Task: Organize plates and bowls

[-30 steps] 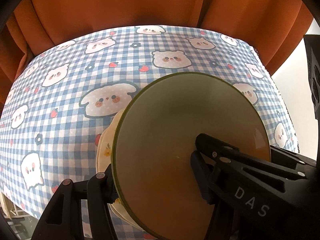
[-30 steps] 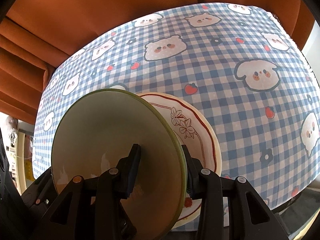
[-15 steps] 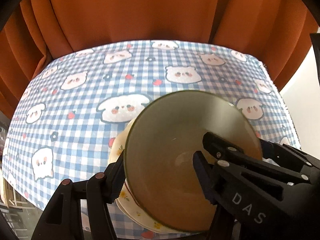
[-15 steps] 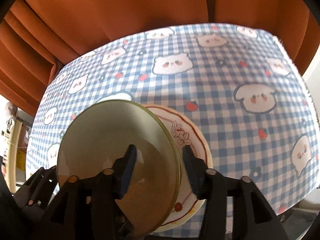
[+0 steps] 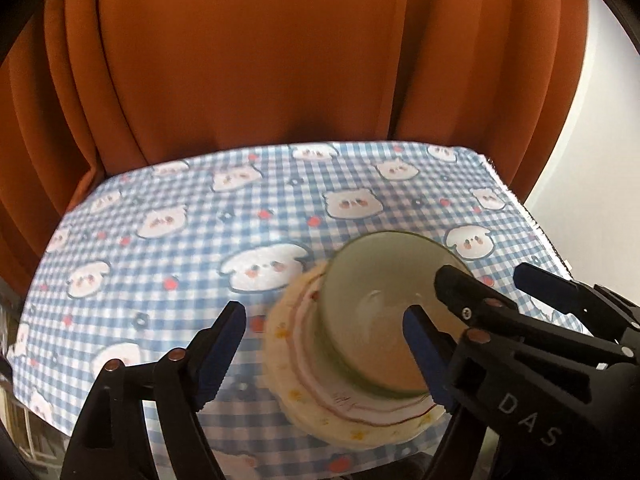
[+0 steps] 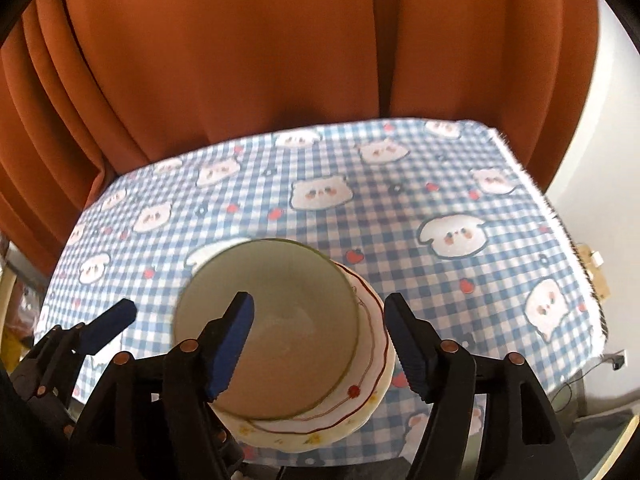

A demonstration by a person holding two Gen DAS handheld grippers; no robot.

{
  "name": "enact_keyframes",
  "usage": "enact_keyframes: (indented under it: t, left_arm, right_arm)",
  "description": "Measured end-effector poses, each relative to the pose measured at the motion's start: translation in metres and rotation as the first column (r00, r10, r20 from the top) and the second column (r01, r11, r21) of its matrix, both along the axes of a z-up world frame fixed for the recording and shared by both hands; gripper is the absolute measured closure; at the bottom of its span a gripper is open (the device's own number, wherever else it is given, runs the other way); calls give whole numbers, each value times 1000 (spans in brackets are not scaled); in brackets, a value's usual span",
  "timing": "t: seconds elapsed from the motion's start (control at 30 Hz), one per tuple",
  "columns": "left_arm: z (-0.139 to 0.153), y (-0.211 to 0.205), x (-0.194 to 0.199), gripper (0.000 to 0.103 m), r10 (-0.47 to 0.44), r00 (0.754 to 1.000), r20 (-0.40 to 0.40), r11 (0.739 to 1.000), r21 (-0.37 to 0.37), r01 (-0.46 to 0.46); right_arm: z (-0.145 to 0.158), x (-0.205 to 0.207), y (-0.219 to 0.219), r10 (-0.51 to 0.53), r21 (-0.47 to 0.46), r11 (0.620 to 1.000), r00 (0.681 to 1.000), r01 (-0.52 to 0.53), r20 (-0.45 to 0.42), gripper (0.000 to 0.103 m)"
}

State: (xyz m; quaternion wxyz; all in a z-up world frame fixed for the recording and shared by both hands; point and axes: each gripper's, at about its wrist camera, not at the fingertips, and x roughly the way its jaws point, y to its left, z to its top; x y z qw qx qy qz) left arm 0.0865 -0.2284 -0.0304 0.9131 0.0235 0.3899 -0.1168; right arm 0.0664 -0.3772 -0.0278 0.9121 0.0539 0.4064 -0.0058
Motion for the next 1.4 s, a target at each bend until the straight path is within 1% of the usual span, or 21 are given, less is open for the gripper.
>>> enact_keyframes:
  t: [0.07,0.17,0.27,0.37,0.5,0.6,0.73,0.83,1.0,1.1,1.23,1.4]
  left_arm:
    - [4,17,-9,18,0,999,32,1000,22,0]
    - [6,42,-20,16,7,999,52,999,40,-9]
    - [3,73,-31,16,23,997,78,999,46,-27]
    - [0,105,-44,15,58,991,122,996,55,-65]
    - [-8,155,-57,13,116,981,157,991,53,-125]
    - [-14,188,-66,13,152,972,181,985,53,-164]
    - [-21,225,-77,11,202,962,187,978,13,-208]
    - [-27,240,-82,10,215,959,185,976,2,-219]
    - [-38,252,-91,10,204,963,175,977,16,-210]
    - [-39,253,-92,9,193,964,183,979,30,-202]
    - [-38,257,-91,7,189,962,199,980,25,-197]
    - [-37,257,-88,7,181,962,203,982,18,-189]
  right_arm:
    - [4,-13,12,-25,4,1000,999,25,26,29]
    - [5,-29,33,-37,7,999,998,37,44,28]
    - [4,-41,57,-35,16,999,998,34,56,28]
    - [0,-54,85,-14,10,1000,996,13,94,28]
    - [-9,-70,119,12,8,1000,989,-13,148,28]
    - [-15,-77,139,23,10,1000,986,-25,165,28]
    - [-25,-90,166,29,-5,1000,985,-28,169,28]
    - [-34,-98,180,35,-18,999,983,-32,180,27]
    - [-49,-106,199,39,8,999,986,-40,164,27]
    - [-50,-109,209,43,5,999,983,-45,177,27]
    - [-51,-110,220,51,-12,999,980,-50,194,27]
    - [-50,-109,221,45,-18,999,977,-42,209,27]
